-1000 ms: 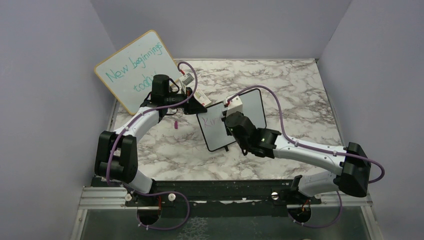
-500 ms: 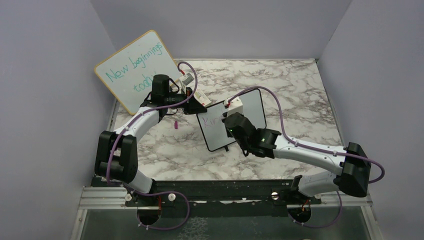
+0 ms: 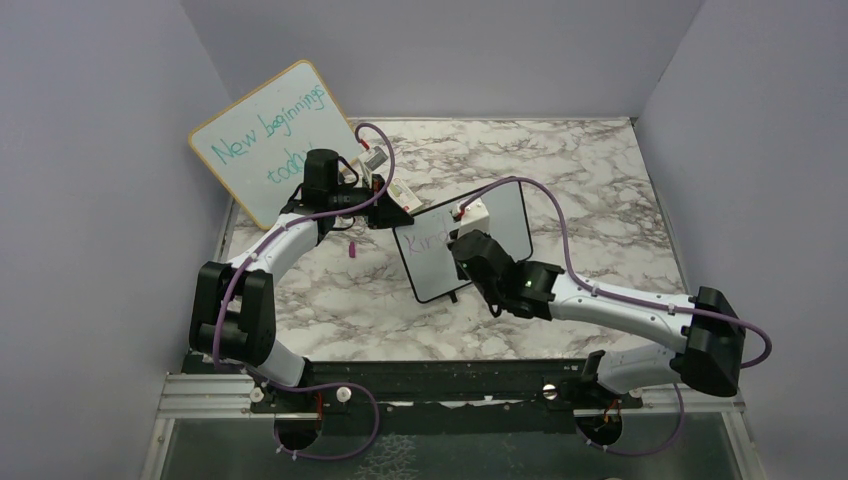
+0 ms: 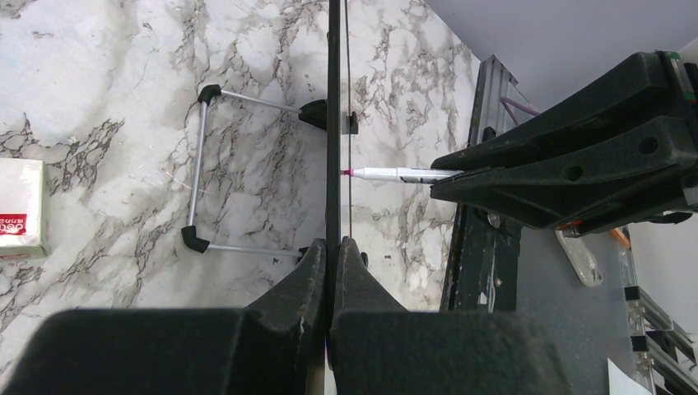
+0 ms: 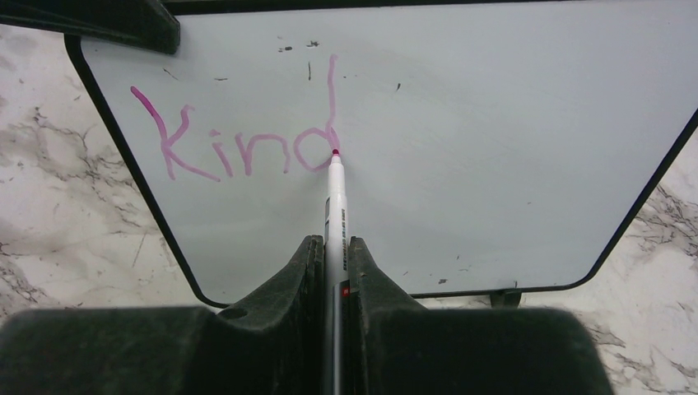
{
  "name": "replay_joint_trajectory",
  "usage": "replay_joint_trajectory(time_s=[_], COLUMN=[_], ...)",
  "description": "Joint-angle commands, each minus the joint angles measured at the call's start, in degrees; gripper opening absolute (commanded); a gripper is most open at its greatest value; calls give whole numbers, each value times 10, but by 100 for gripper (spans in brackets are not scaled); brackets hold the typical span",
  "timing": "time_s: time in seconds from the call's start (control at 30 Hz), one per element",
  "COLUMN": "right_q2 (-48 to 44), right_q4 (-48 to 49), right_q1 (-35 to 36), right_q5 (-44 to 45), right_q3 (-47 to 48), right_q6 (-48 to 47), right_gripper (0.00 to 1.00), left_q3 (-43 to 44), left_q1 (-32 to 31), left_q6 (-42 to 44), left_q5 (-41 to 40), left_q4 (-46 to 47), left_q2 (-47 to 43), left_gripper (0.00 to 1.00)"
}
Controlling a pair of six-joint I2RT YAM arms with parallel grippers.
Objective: Write a sentence on the whiteboard
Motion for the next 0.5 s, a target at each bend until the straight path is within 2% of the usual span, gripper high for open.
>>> replay_joint_trajectory(time_s=[0.0, 0.47], right_q2=[0, -13], right_q4=[-25, -32], right_q1=[-3, -3], right_q5=[-16, -8], right_q3=[-19, -26], right_q6=[14, 12], right_gripper=[0, 0], left_q3=[-1, 0], left_q1=[-5, -5], left_q6=[11, 11], left_q5=[3, 3], left_q4=[-38, -39], left_q2=[16, 17], left_gripper=[0, 0])
